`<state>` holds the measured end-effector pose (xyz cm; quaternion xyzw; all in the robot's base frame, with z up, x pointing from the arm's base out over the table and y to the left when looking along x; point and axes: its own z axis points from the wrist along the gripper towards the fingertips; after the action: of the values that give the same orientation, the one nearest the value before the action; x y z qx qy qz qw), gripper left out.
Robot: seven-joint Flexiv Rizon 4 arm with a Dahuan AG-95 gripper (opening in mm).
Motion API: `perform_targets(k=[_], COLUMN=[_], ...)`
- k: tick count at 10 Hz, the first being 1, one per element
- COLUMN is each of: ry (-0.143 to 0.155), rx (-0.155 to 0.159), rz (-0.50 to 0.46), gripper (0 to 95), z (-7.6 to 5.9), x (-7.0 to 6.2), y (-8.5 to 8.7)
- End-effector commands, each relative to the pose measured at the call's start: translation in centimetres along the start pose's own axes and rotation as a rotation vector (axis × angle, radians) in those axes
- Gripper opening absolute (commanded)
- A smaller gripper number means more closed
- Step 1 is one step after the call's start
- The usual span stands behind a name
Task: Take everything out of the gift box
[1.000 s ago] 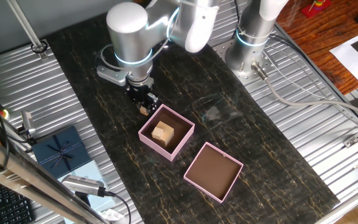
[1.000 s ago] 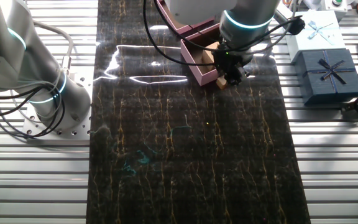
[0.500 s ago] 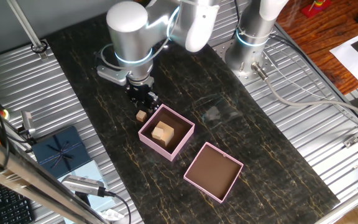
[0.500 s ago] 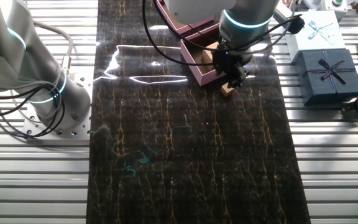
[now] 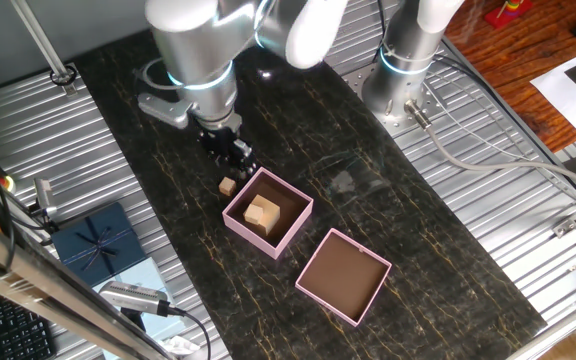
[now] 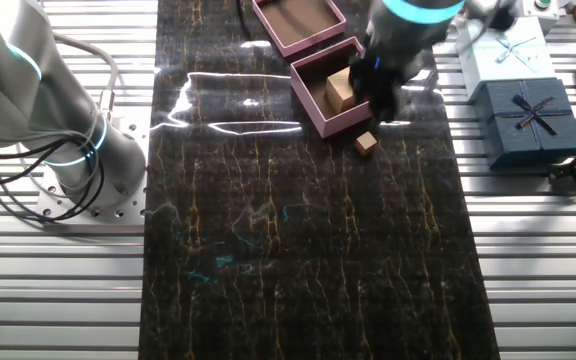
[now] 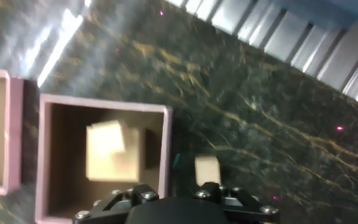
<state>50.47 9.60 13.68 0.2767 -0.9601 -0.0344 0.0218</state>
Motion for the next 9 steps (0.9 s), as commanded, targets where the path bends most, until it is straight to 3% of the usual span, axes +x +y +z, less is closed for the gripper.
perform_targets(k=[1,3,5,9], ry=[-0.005,-0.016,-0.019,-0.021], rx=[0.003,0.004,0.005,0.01], rz=[0.012,0.037,0.043,0.055], gripper=[57.0,57.0,57.0,57.0], z=[0.3,1.3,1.9,3.5], x=[-1.8,-3.4,-4.2,-4.2], y=[1.4,2.9,3.7,5.1])
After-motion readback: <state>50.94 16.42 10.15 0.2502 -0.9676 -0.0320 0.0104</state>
